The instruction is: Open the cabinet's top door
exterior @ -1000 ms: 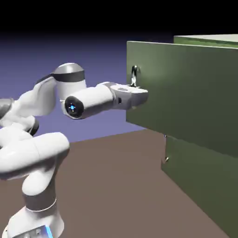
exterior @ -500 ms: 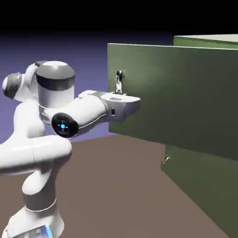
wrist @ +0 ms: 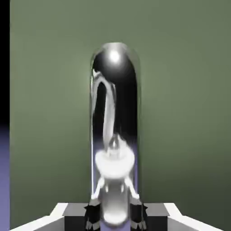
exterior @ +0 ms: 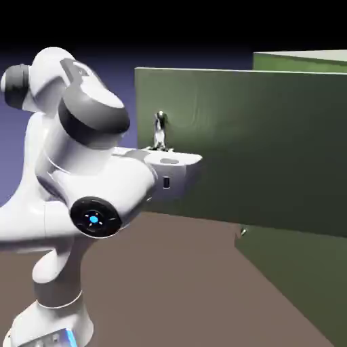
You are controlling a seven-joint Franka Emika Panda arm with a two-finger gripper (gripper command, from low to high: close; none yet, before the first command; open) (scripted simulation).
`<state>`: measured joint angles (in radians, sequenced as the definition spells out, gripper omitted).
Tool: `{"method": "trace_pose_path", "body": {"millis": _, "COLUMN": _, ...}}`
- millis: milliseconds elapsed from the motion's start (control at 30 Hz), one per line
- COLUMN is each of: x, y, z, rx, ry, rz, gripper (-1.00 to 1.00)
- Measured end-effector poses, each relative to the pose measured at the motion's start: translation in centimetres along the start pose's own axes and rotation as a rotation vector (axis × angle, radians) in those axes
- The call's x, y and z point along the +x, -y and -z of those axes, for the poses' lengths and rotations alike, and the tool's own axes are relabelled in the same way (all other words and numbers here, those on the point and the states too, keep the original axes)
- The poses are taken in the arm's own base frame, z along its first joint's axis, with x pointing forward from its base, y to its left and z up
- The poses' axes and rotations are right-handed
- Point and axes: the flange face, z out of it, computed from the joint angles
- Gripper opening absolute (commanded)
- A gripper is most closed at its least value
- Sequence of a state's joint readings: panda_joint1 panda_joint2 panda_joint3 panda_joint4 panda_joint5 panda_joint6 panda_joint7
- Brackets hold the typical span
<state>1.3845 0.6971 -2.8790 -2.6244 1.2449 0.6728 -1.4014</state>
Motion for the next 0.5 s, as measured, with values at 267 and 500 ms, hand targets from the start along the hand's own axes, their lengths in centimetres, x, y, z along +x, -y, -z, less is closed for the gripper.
{"method": "trace_pose_path", "body": {"millis": 267, "x": 1.7, "y": -1.7, "z": 6.2, "rx": 0.098, "ry": 0.098, "rz": 0.0, "gripper": -1.0}}
{"method": "trace_pose_path", "body": {"millis": 500, "x": 3.9, "y": -4.0, "z": 11.8, "rx": 0.192, "ry": 0.191, "rz": 0.0, "gripper": -1.0}}
